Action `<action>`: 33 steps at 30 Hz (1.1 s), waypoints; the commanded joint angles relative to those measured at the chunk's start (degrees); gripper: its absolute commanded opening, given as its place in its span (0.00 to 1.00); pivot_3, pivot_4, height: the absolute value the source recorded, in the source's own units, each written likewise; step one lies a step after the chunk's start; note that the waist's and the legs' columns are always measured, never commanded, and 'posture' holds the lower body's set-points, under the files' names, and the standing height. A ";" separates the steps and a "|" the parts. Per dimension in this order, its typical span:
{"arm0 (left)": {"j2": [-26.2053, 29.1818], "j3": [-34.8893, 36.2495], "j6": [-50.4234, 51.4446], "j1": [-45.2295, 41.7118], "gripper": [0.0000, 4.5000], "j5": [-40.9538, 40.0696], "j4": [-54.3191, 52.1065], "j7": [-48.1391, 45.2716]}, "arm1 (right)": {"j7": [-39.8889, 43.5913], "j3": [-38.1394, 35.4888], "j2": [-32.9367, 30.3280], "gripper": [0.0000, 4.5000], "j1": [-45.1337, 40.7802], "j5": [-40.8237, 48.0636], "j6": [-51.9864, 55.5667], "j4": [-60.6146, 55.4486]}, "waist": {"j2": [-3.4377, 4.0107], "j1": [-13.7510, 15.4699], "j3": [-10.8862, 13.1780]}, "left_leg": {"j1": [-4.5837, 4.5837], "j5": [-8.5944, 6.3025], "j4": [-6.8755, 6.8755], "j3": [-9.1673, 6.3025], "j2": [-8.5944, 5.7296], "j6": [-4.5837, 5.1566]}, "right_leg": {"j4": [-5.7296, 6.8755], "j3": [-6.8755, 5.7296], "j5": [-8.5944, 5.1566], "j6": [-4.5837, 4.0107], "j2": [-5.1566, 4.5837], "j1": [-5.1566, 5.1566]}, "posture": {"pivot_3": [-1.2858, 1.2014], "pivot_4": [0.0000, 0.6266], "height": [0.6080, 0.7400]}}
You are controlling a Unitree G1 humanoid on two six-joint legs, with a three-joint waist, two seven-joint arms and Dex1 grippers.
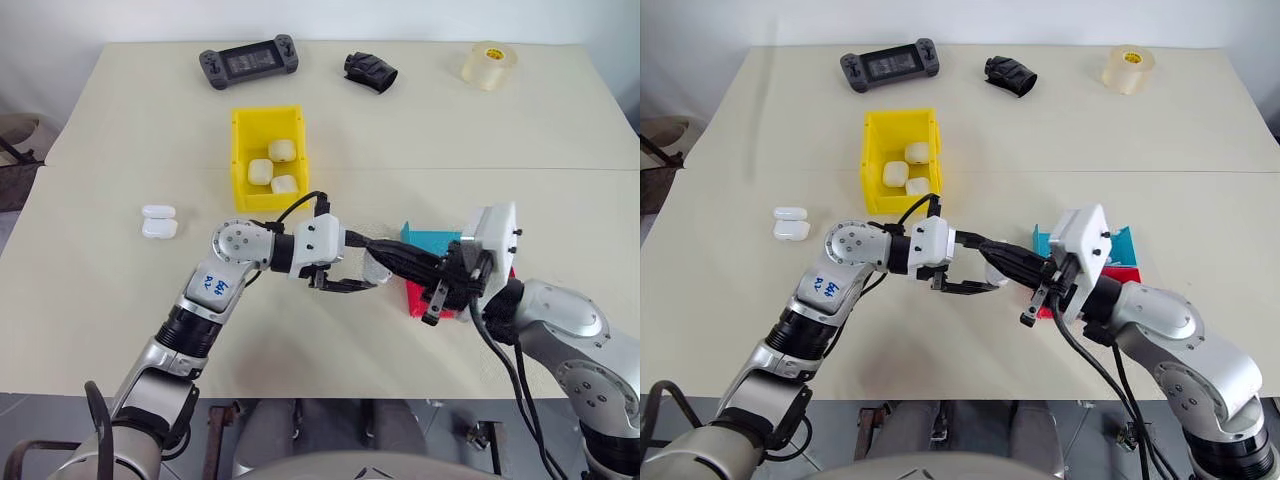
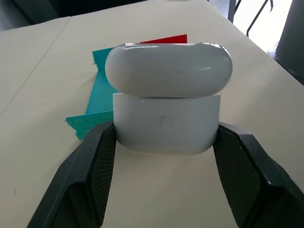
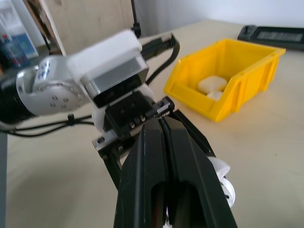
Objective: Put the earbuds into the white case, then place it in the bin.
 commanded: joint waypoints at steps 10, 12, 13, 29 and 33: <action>0.77 2.95 -4.12 1.31 0.61 -1.56 -2.32 1.17 | 5.27 -10.02 -2.61 0.01 9.29 -1.44 -1.22 2.47 | -0.03 0.03 0.02 | -0.01 -0.01 0.00 0.02 0.00 0.03 | -0.02 0.01 0.00 0.01 -0.04 0.03 | 0.52 0.24 1.00; 0.51 4.00 -4.66 1.62 0.61 -1.91 -2.31 2.07 | 7.18 -12.13 -2.29 0.01 11.24 -1.40 -2.55 3.76 | -0.03 0.01 0.02 | 0.00 -0.01 0.00 0.05 -0.01 0.02 | 0.00 0.01 0.00 0.01 -0.02 0.02 | 0.52 0.24 1.00; 0.38 4.39 -4.72 1.71 0.61 -2.52 -2.42 2.06 | 7.96 -12.91 -2.25 0.01 12.03 -1.19 -2.68 4.37 | -0.04 0.01 0.02 | 0.01 -0.01 0.00 0.05 0.00 0.02 | 0.01 0.01 0.00 0.00 0.01 0.02 | 0.52 0.24 1.00; -2.00 17.74 -0.79 3.80 0.61 -2.19 -4.49 23.18 | 14.28 -23.88 3.46 0.36 20.37 1.80 -12.98 3.75 | -0.04 0.06 0.02 | 0.08 -0.01 0.05 -0.01 0.03 0.01 | 0.02 0.00 0.01 0.02 -0.03 0.13 | 0.52 0.24 1.00; -2.75 21.41 -0.56 -0.13 0.61 0.23 -1.55 32.07 | 13.16 -23.64 4.18 0.67 20.85 0.36 -14.29 3.33 | -0.06 0.08 0.03 | 0.12 0.00 0.03 0.00 0.03 0.01 | 0.04 0.01 0.01 0.02 -0.01 0.13 | 0.52 0.24 1.00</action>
